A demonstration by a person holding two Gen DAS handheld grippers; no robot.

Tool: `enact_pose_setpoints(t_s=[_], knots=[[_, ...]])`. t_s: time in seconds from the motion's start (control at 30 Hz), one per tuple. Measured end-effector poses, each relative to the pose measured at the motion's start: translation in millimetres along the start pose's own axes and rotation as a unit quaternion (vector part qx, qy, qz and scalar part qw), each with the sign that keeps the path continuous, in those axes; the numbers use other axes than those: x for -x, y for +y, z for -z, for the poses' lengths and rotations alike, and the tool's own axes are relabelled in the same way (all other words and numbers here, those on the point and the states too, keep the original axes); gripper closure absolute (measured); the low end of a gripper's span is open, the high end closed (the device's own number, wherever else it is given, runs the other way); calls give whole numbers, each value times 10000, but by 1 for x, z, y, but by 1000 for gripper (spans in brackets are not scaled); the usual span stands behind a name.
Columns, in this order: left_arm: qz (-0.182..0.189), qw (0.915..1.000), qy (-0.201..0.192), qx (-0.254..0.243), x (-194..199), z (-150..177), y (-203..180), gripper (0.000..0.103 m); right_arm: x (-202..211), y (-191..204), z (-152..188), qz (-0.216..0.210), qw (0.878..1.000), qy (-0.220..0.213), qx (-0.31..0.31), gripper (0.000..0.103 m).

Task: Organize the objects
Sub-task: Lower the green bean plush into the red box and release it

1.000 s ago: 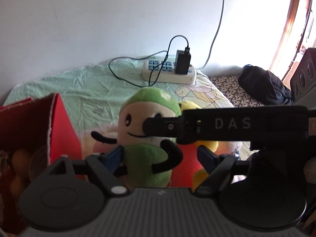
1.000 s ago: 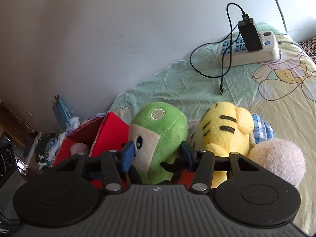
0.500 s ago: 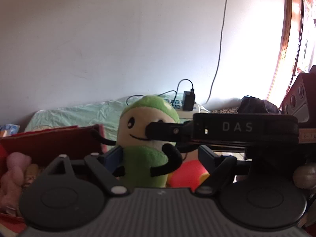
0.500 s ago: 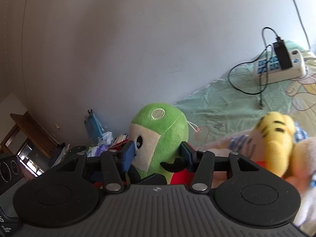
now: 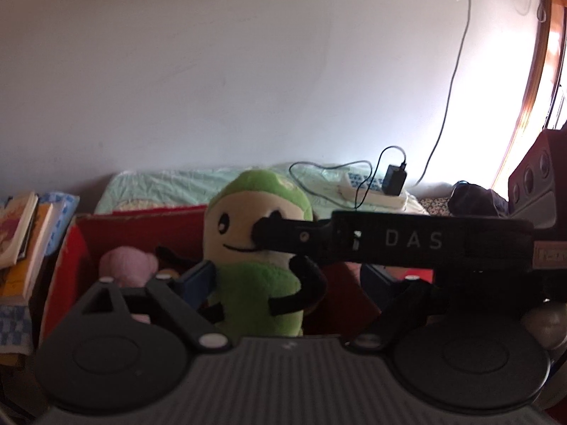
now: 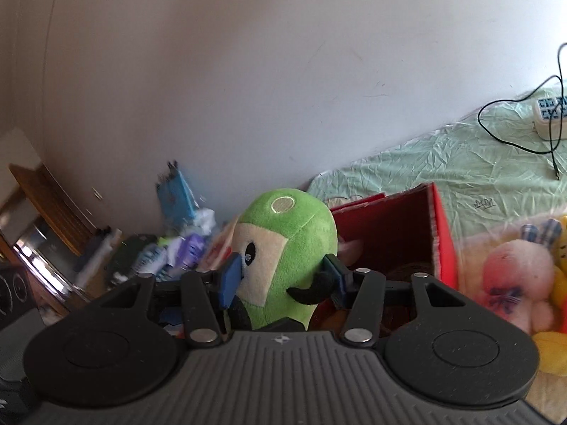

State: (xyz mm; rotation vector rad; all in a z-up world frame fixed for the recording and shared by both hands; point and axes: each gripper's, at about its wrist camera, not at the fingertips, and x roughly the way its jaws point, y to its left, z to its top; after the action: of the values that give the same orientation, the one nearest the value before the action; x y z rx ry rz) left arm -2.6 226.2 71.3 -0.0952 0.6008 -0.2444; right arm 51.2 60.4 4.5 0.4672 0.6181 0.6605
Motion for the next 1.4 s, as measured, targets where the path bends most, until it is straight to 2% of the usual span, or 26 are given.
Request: enact_pose_setpoints(t_s=[0.37, 0.43, 0.57, 0.73, 0.93, 1.1, 1.4], knots=[[306, 9966, 750, 134, -40, 27, 51, 16, -53, 1, 28, 823, 9945, 622, 207, 49], [381, 9956, 838, 156, -42, 33, 56, 16, -55, 2, 31, 928, 9936, 609, 190, 48], [491, 9946, 885, 234, -43, 39, 63, 9, -54, 1, 34, 1104, 9922, 575, 29, 47], [602, 9931, 949, 344, -45, 38, 71, 9, -52, 3, 42, 1348, 9894, 527, 85, 46], [392, 9941, 957, 337, -42, 39, 76, 9, -45, 5, 47, 1300, 9901, 528, 33, 47], [242, 9938, 1028, 343, -43, 37, 74, 9, -45, 1, 44, 1083, 9924, 571, -120, 46], [-233, 9942, 1037, 165, -33, 34, 66, 9, -24, 8, 44, 1257, 9916, 292, -91, 49]])
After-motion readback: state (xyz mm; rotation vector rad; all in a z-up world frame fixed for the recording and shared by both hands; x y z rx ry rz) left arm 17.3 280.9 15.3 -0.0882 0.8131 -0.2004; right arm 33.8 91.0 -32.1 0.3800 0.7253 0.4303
